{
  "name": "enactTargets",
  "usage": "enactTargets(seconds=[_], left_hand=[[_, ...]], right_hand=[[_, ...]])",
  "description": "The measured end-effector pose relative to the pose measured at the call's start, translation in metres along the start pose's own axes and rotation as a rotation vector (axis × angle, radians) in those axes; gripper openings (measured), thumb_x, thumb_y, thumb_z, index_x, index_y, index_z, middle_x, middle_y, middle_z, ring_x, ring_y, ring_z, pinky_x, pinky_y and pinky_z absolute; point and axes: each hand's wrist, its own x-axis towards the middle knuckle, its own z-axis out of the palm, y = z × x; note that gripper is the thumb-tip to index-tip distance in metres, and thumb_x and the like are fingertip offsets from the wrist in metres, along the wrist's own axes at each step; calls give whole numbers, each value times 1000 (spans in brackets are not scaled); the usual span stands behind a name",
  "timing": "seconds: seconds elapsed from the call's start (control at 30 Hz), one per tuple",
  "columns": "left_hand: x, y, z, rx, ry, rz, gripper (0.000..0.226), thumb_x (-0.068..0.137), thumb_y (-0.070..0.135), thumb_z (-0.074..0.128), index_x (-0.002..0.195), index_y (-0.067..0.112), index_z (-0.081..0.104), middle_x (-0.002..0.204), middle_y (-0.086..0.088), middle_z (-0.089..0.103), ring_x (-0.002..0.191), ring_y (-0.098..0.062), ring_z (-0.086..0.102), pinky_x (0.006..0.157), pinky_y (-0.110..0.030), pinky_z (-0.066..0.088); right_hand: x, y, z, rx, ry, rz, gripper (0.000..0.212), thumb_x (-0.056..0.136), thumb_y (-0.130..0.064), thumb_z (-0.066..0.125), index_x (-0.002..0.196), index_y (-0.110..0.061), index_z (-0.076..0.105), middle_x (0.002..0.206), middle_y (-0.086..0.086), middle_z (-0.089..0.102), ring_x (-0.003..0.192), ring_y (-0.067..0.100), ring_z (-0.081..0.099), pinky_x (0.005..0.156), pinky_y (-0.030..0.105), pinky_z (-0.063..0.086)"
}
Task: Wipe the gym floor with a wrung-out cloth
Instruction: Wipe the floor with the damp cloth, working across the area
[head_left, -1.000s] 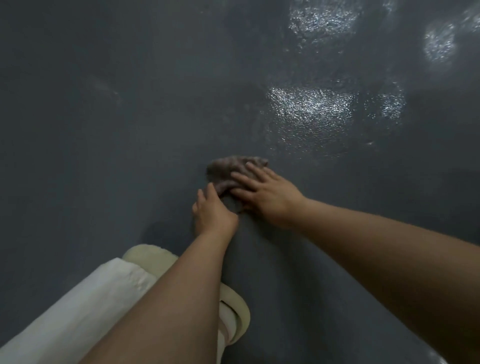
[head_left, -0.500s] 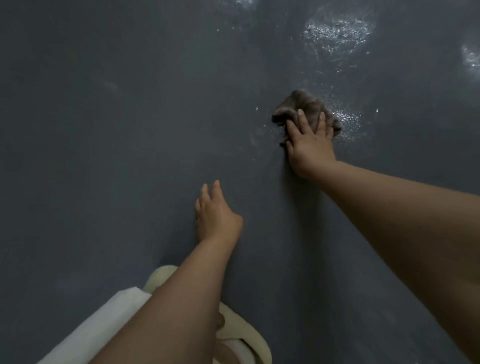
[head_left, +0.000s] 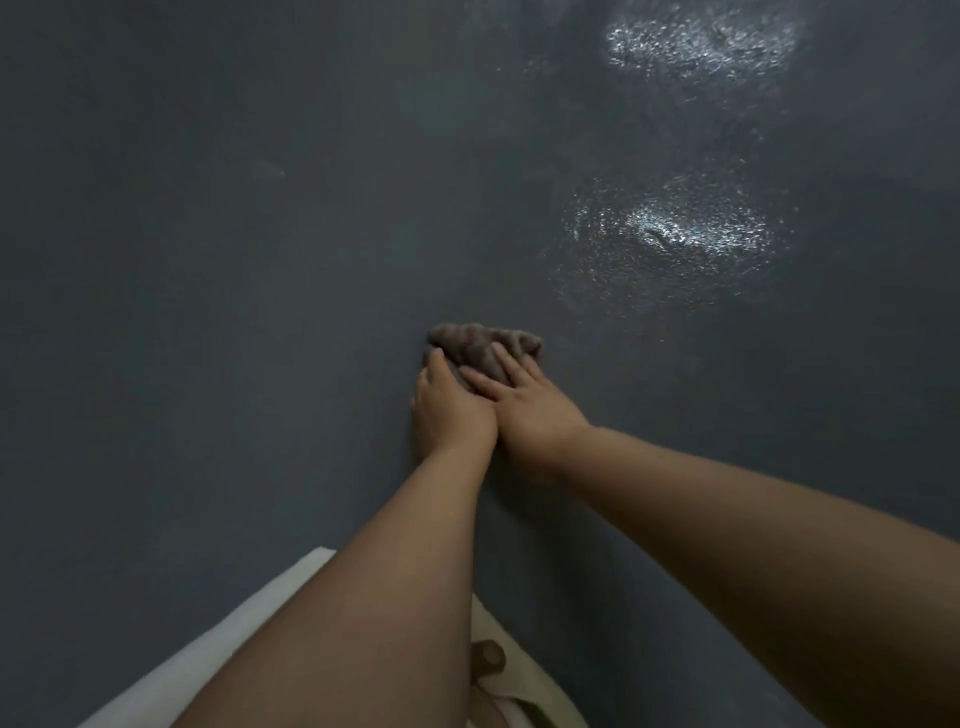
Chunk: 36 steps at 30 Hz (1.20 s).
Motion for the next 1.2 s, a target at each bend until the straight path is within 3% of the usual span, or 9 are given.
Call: enactTargets(seconds=[0.1, 0.23, 0.37, 0.6, 0.73, 0.83, 1.0, 1.13, 1.2], left_hand=[[2, -1, -1, -181, -20, -135, 45, 94, 21, 52, 136, 11, 41, 135, -13, 51, 121, -33, 49, 102, -40, 40], [-8, -12, 1, -444, -152, -301, 23, 87, 19, 64, 103, 4, 62, 110, -19, 65, 97, -27, 62, 81, -35, 49], [-25, -19, -7, -516, -110, -279, 9, 87, 7, 57, 83, 15, 58, 94, -12, 66, 85, -22, 56, 75, -30, 45], [-68, 0, -21, -934, -222, -201, 31, 83, -11, 32, 66, 11, 46, 58, -2, 50, 58, -15, 44, 55, -19, 41], [-90, -1, -26, -1062, -367, -197, 25, 87, -3, 32, 97, 8, 53, 87, -11, 53, 83, -24, 52, 81, -38, 48], [-98, -6, -25, -1114, -407, -250, 27, 88, 3, 36, 110, 8, 51, 92, -13, 57, 84, -26, 56, 74, -41, 51], [-96, 15, -32, -1249, -438, -247, 16, 91, 5, 37, 84, 8, 52, 75, -11, 57, 72, -23, 56, 69, -39, 52], [-81, 45, -45, -1166, -403, -148, 14, 94, 6, 40, 85, 13, 49, 77, -7, 56, 69, -18, 57, 60, -35, 54], [-75, 62, -57, -1144, -363, -78, 14, 96, 6, 42, 88, 15, 48, 80, -6, 57, 70, -18, 59, 62, -37, 53]], right_hand=[[-9, 0, -6, 26, 54, -78, 48, 96, -31, 46, 144, -26, 38, 152, -4, 34, 142, 31, 19, 116, 40, 18], [-19, 5, -28, 195, 179, 70, 25, 92, -29, 48, 103, -21, 69, 106, 7, 67, 98, 29, 60, 70, 29, 42], [-24, 32, -45, 495, 357, 409, 27, 88, -15, 48, 104, -19, 69, 111, 9, 68, 104, 28, 60, 86, 34, 48], [-45, 36, -20, 526, 159, 329, 36, 86, -6, 54, 121, -14, 62, 119, 8, 64, 111, 24, 58, 88, 26, 44], [-63, 32, -4, 714, 141, 362, 42, 85, -7, 63, 127, -9, 57, 122, 11, 62, 111, 24, 59, 93, 31, 48], [-77, 26, 4, 823, 141, 403, 49, 81, -2, 68, 128, -3, 54, 123, 13, 61, 114, 25, 58, 96, 31, 47], [-84, 13, 13, 822, 144, 385, 107, 63, -19, 86, 149, -15, 23, 138, 10, 44, 125, 25, 47, 100, 34, 44], [-82, 21, -13, 763, 566, 468, 38, 82, -6, 60, 119, -11, 61, 111, 12, 66, 107, 29, 60, 87, 30, 45], [-82, 31, -38, 839, 767, 457, 28, 81, 2, 52, 100, -8, 69, 91, 10, 69, 93, 31, 65, 82, 42, 52]])
